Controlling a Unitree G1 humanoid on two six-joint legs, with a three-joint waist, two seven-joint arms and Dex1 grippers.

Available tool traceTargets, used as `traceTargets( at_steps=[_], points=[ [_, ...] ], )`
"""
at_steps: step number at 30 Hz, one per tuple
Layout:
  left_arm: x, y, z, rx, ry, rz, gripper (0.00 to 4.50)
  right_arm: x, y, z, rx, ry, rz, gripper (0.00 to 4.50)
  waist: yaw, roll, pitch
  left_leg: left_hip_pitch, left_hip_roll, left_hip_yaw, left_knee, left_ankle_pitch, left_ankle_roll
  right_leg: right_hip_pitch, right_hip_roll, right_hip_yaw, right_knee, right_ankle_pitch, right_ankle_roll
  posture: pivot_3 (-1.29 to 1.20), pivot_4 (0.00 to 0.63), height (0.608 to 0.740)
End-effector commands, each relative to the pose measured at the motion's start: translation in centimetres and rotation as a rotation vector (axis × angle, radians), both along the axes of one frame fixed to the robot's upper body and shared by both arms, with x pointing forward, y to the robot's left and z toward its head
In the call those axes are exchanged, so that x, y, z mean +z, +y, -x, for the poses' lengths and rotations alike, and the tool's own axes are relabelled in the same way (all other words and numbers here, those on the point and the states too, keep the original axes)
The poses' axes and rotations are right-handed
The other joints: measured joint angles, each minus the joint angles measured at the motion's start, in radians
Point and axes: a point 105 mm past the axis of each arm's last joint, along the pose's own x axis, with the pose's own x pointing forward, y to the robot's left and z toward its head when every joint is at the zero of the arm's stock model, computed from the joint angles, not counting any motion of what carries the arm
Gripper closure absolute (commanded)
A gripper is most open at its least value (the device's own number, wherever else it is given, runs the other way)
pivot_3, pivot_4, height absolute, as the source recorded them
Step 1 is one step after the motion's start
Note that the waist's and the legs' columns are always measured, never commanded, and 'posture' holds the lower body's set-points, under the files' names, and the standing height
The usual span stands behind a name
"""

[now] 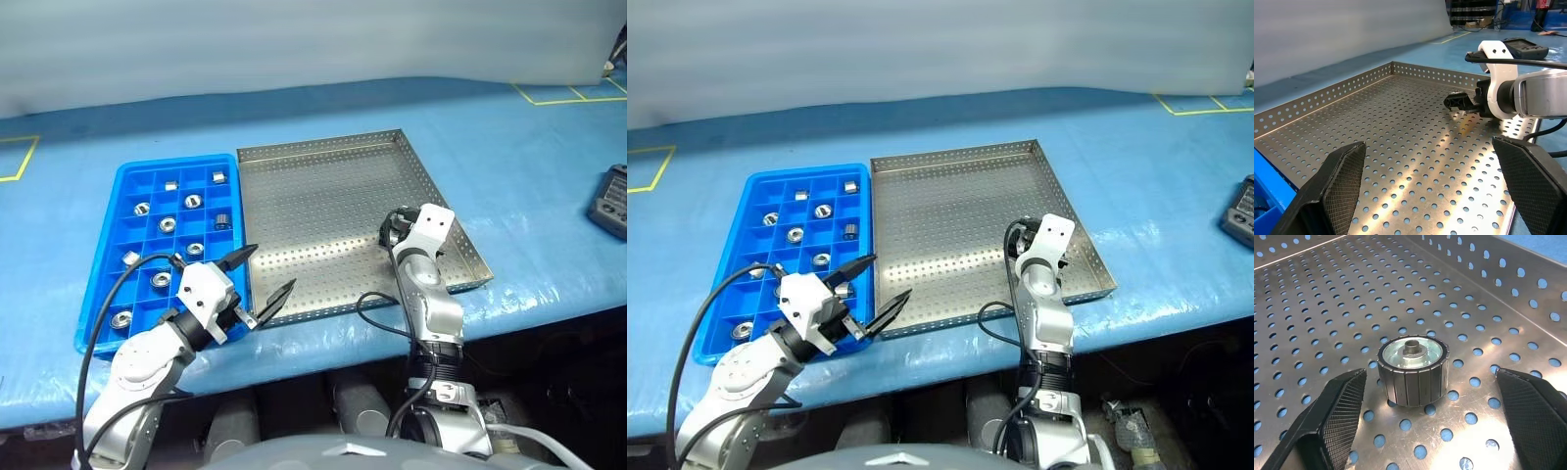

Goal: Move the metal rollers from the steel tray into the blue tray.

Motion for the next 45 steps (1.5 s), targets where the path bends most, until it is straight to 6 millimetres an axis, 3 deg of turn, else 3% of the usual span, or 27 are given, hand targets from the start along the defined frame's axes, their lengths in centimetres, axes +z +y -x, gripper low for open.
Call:
traceTargets(
  at_steps=[1,6,11,16,22,26,29,32,39,45],
  points=[
    [0.5,-0.1,0.0,-0.011,-0.026,0.010,0.00,1.2,-0.1,-0.7,-0.003,-0.055,-0.004,1.23,-0.003,0.000,0.000,0.000,0.000,0.000,0.000,0.000,0.000,0.000,0.000,0.000,0.000,0.000,0.000,-0.17,0.150,0.740],
    [0.6,-0.1,0.0,-0.012,-0.027,0.009,0.00,1.2,0.3,-1.1,0.022,-0.062,-0.001,2.78,-0.003,0.000,0.000,0.000,0.000,0.000,0.000,0.000,0.000,0.000,0.000,0.000,0.000,0.000,0.000,-0.17,0.150,0.740],
    [0.4,0.1,0.2,-0.011,-0.022,0.002,0.00,1.2,0.8,-1.1,0.040,-0.068,-0.002,2.79,-0.009,0.000,0.000,0.000,0.000,0.000,0.000,0.000,0.000,0.000,0.000,0.000,0.000,0.000,0.000,-0.21,0.150,0.740],
    [0.6,0.5,0.1,0.007,-0.030,0.014,0.00,2.4,1.4,-0.9,0.072,-0.109,-0.001,2.79,-0.024,0.001,0.000,0.000,0.000,0.000,0.000,0.000,0.000,0.000,0.000,0.000,0.000,0.000,0.000,-0.20,0.150,0.740],
    [1.7,0.9,-0.3,0.052,-0.076,0.043,0.00,7.4,3.6,-0.9,0.216,-0.239,0.091,2.79,-0.032,0.001,0.001,0.000,0.000,0.000,0.000,0.000,0.000,0.000,0.000,0.001,0.000,0.000,0.000,-0.14,0.150,0.740],
    [2.9,1.5,-0.3,0.120,-0.120,0.073,0.00,10.8,5.9,-0.8,0.364,-0.325,0.134,2.79,-0.026,0.002,0.001,0.000,0.000,0.000,-0.001,0.000,0.000,0.000,0.001,0.001,0.000,0.000,0.000,-0.10,0.150,0.740],
    [3.3,2.4,0.1,0.205,-0.148,0.076,0.00,13.2,9.7,-0.6,0.584,-0.381,0.161,2.79,-0.013,0.002,0.001,0.000,0.000,-0.001,-0.001,0.000,0.000,0.000,0.001,0.001,0.000,0.000,0.000,-0.02,0.150,0.740],
    [3.4,3.0,0.8,0.263,-0.154,0.080,0.00,14.0,12.7,-0.2,0.743,-0.401,0.190,2.79,0.012,0.001,0.001,0.001,0.000,0.000,-0.002,0.000,0.000,0.000,0.001,0.001,0.000,0.000,0.000,0.03,0.150,0.740],
    [3.0,4.6,2.9,0.427,-0.152,0.058,0.00,13.0,19.6,1.9,1.098,-0.398,0.235,2.79,0.114,0.000,0.001,0.001,0.001,-0.001,-0.003,0.000,0.000,-0.001,0.002,0.000,-0.001,-0.001,-0.002,0.19,0.150,0.740],
    [2.0,5.7,4.9,0.544,-0.122,0.038,0.00,11.2,23.4,4.9,1.382,-0.388,0.266,2.79,0.183,-0.002,0.003,0.001,0.001,-0.001,-0.003,0.000,0.000,-0.001,0.000,-0.001,-0.002,-0.002,-0.002,0.29,0.150,0.740]
  ],
)
